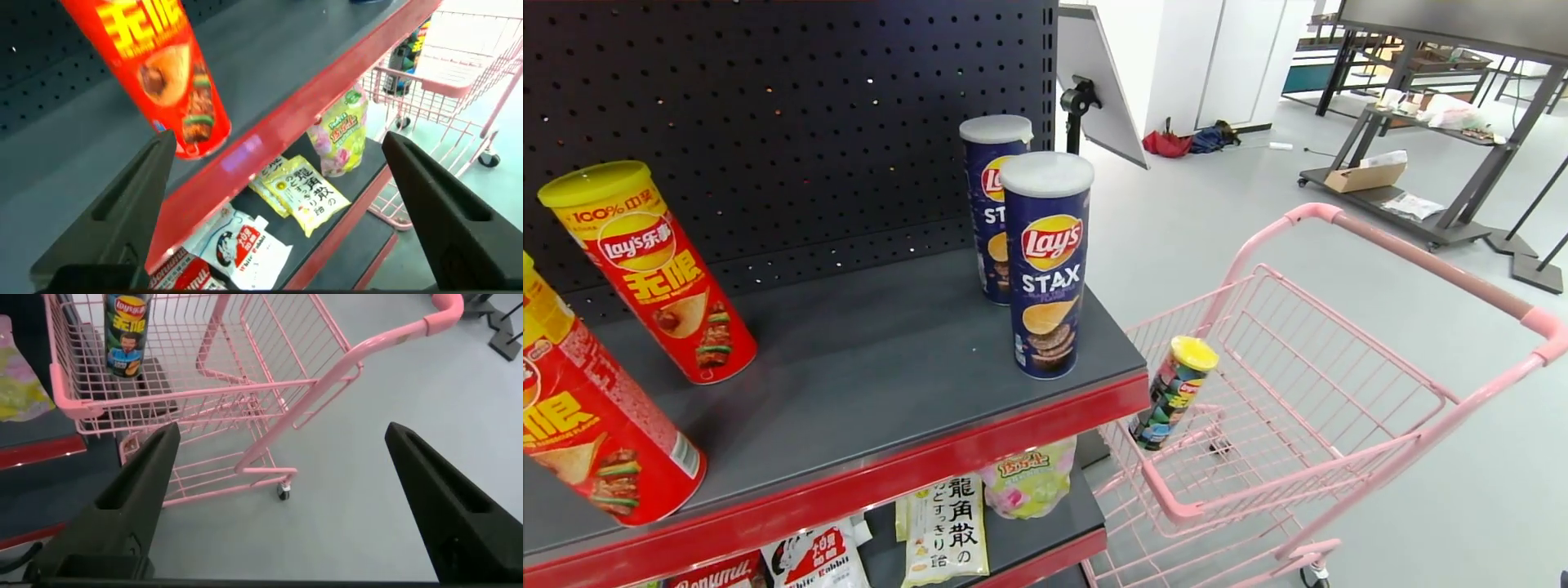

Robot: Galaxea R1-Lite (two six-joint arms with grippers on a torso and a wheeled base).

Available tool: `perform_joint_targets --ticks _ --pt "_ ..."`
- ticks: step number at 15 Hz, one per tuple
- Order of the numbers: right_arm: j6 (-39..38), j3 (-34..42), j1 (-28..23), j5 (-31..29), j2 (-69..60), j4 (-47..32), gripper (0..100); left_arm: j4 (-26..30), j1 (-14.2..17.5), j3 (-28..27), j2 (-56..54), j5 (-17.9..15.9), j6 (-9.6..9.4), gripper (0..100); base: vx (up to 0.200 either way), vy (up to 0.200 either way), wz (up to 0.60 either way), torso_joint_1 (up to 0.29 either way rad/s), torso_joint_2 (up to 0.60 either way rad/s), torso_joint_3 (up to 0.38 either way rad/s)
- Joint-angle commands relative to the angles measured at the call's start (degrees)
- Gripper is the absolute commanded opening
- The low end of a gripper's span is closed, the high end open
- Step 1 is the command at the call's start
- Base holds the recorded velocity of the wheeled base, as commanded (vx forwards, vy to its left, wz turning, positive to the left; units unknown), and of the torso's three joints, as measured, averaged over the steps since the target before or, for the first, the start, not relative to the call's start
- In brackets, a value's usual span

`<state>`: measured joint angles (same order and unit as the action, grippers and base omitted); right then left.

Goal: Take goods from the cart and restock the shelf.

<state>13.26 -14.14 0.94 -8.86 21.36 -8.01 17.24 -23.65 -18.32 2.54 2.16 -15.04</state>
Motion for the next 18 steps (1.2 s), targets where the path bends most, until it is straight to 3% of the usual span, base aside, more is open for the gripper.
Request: perform_joint_targets --ticks 1,11,13,15,18 --pt "0.0 0.1 0.1 0.0 -0.6 -0.2 100 0.0 0.0 0.2 -0.8 0.0 0.01 100 0.0 0.0 0.0 -0.159 0.42 0.242" --pt "-0.6 0.6 0.0 0.6 2.5 0.6 100 -0.1 0.1 0.8 -2.5 0.0 -0.51 100 0.0 0.0 0.0 -0.154 0.45 0.294" --pt "-2.4 -0.8 0.4 3.3 10.4 6.4 100 -0.1 0.1 1.0 -2.5 0.1 -0.51 100 0.0 0.0 0.0 -0.027 0.07 0.049" --pt "-6.3 -3.1 0.5 6.8 25.2 20.2 100 -0.3 0.2 1.3 -2.5 0.4 -0.07 100 0.0 0.0 0.0 0.0 0.0 0.0" --pt "-8.6 -8.0 2.2 15.1 38.7 24.7 100 -0.4 0.4 1.3 -2.5 0.7 0.01 100 0.0 0.0 0.0 0.0 0.0 0.0"
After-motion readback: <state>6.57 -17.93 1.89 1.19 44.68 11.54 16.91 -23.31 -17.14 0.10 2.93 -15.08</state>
